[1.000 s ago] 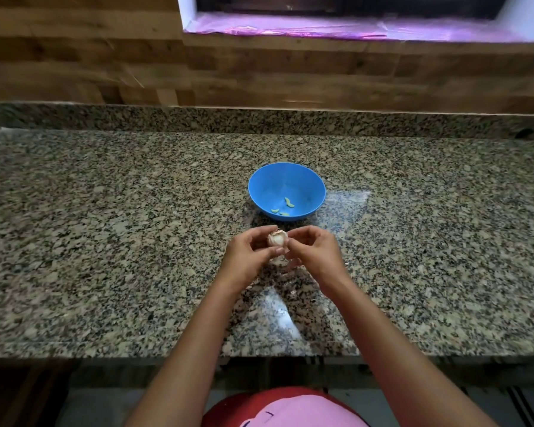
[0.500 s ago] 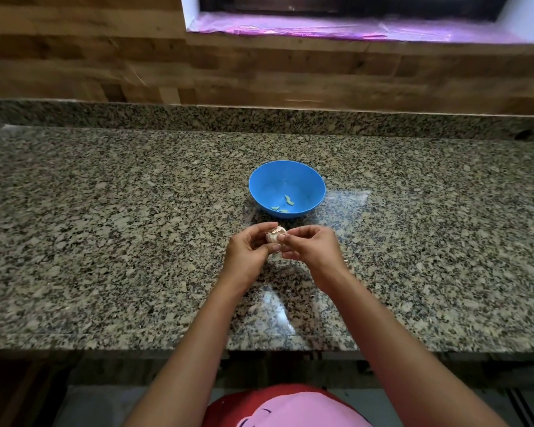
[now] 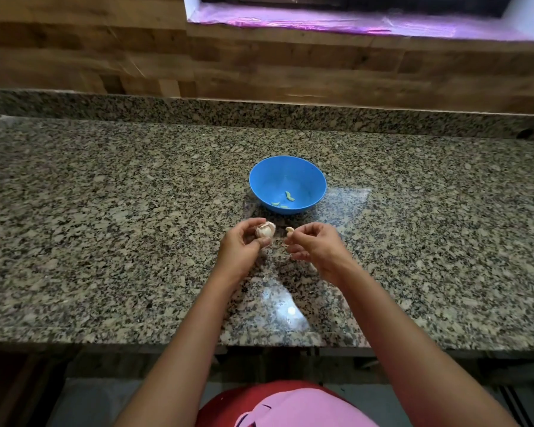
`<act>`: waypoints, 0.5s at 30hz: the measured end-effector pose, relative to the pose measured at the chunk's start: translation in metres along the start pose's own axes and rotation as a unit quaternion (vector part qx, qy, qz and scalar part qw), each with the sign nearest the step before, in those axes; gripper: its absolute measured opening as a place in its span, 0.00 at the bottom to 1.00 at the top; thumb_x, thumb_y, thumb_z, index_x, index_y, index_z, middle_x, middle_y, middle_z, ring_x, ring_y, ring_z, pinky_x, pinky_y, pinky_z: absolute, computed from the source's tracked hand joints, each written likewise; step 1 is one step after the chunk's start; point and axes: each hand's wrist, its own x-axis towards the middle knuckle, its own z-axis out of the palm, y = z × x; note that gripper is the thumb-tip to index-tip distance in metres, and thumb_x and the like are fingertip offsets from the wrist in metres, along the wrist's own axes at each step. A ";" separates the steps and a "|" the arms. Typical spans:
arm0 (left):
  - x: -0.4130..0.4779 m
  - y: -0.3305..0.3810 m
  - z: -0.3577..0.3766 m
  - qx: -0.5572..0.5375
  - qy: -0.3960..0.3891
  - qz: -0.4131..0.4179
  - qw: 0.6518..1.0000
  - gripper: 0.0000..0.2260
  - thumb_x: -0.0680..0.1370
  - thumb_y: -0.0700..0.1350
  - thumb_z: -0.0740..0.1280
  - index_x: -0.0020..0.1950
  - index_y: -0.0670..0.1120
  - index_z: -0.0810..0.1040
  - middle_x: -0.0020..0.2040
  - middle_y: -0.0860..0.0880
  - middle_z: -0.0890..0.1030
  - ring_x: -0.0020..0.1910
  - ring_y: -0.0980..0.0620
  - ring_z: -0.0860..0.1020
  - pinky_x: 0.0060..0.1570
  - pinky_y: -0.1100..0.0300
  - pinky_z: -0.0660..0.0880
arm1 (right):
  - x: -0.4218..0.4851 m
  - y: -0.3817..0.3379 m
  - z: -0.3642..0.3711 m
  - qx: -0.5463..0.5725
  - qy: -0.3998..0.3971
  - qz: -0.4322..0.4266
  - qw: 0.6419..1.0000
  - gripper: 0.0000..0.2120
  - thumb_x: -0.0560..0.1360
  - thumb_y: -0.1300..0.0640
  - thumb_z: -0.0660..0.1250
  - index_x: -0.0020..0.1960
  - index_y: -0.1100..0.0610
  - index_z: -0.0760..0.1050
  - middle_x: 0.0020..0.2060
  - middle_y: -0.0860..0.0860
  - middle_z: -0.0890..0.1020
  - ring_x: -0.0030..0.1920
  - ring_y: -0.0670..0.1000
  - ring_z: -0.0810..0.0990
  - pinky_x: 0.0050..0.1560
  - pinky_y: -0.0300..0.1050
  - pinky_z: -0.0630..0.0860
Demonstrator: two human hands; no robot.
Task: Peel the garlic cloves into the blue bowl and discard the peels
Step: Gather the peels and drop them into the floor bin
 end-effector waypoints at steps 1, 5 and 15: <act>0.003 -0.003 -0.003 0.033 0.006 -0.002 0.999 0.15 0.75 0.34 0.67 0.59 0.47 0.76 0.55 0.48 0.79 0.48 0.55 0.78 0.40 0.69 0.76 | 0.001 0.001 -0.005 -0.022 0.008 -0.003 1.000 0.04 0.75 0.66 0.67 0.43 0.63 0.73 0.35 0.55 0.80 0.30 0.46 0.76 0.30 0.36 0.75; 0.015 -0.021 -0.010 0.288 0.007 0.007 0.957 0.17 0.78 0.41 0.64 0.67 0.47 0.72 0.64 0.47 0.72 0.61 0.49 0.70 0.61 0.54 0.71 | 0.005 0.009 -0.018 -0.210 0.037 -0.034 0.976 0.06 0.74 0.62 0.69 0.50 0.63 0.78 0.38 0.52 0.81 0.35 0.46 0.77 0.34 0.37 0.74; -0.009 -0.044 0.017 0.428 0.041 0.216 0.877 0.23 0.78 0.37 0.63 0.72 0.42 0.65 0.71 0.42 0.68 0.72 0.43 0.62 0.71 0.50 0.57 | 0.009 0.026 -0.020 -0.599 0.029 -0.179 0.780 0.06 0.73 0.68 0.62 0.43 0.64 0.78 0.41 0.56 0.79 0.40 0.51 0.73 0.40 0.40 0.65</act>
